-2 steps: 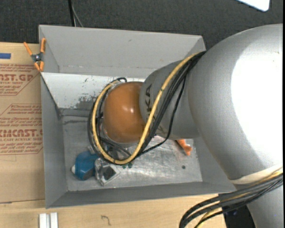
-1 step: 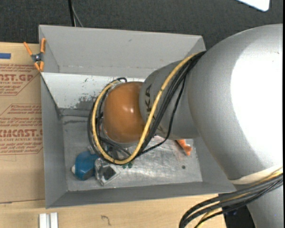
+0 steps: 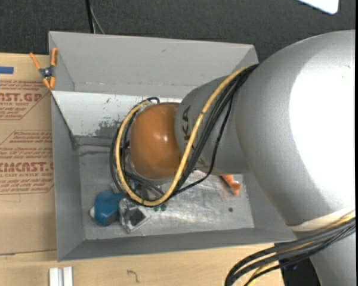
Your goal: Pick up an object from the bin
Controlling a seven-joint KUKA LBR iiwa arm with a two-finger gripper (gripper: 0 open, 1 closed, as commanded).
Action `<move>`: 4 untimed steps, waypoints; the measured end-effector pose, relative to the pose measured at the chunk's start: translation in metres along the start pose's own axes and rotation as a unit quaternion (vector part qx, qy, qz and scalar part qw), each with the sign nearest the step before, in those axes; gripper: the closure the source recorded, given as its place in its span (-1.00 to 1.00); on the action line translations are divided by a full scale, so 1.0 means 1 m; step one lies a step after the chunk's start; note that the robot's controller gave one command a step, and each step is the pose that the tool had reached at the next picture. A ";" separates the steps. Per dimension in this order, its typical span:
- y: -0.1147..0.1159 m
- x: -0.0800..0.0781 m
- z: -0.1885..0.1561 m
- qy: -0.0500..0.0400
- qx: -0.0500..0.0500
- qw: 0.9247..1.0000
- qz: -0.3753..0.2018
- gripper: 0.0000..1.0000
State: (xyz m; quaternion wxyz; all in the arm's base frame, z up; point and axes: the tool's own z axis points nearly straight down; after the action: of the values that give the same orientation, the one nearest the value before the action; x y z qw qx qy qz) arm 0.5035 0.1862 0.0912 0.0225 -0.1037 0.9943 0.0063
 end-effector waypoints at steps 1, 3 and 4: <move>0.000 0.000 0.000 0.000 0.000 1.000 0.000 1.00; 0.000 0.000 0.000 0.000 0.000 1.000 0.000 1.00; 0.000 0.000 0.000 0.000 0.000 1.000 0.000 1.00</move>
Offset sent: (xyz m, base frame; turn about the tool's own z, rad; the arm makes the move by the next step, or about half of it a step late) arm 0.0000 0.0000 0.0000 0.0000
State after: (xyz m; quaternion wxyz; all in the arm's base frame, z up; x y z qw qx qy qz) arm 0.5035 0.1862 0.0911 0.0225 -0.1039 0.9943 0.0062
